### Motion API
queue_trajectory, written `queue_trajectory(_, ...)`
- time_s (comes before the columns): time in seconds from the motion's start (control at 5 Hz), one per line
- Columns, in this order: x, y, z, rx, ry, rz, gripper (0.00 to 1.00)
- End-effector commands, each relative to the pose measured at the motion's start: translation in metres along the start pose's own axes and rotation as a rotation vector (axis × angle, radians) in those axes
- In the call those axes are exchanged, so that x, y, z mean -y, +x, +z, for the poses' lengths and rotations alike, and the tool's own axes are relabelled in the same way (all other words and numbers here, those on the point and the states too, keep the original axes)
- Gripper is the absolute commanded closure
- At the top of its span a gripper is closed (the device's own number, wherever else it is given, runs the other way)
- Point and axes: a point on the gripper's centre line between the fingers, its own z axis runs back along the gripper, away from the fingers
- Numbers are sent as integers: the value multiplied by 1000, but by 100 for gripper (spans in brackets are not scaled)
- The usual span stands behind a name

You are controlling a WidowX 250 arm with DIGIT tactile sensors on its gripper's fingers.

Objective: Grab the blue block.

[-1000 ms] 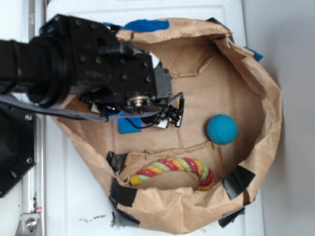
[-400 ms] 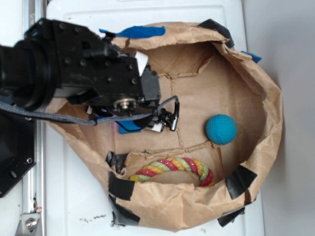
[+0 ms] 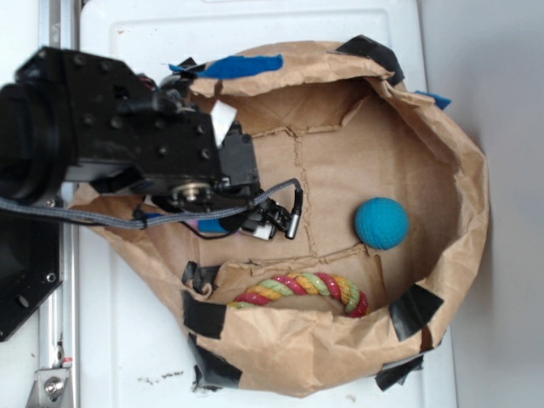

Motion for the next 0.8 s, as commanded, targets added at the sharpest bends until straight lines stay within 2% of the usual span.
queue_trajectory(0.0, 7, 17, -9, -74, 89, 16, 9)
queue_trajectory(0.2, 7, 17, -8, -73, 84, 37, 100)
queue_trajectory(0.4, 7, 18, 1, -63, 50, -7, 100)
queue_trajectory(0.6, 14, 23, 24, -28, 37, -164, 100)
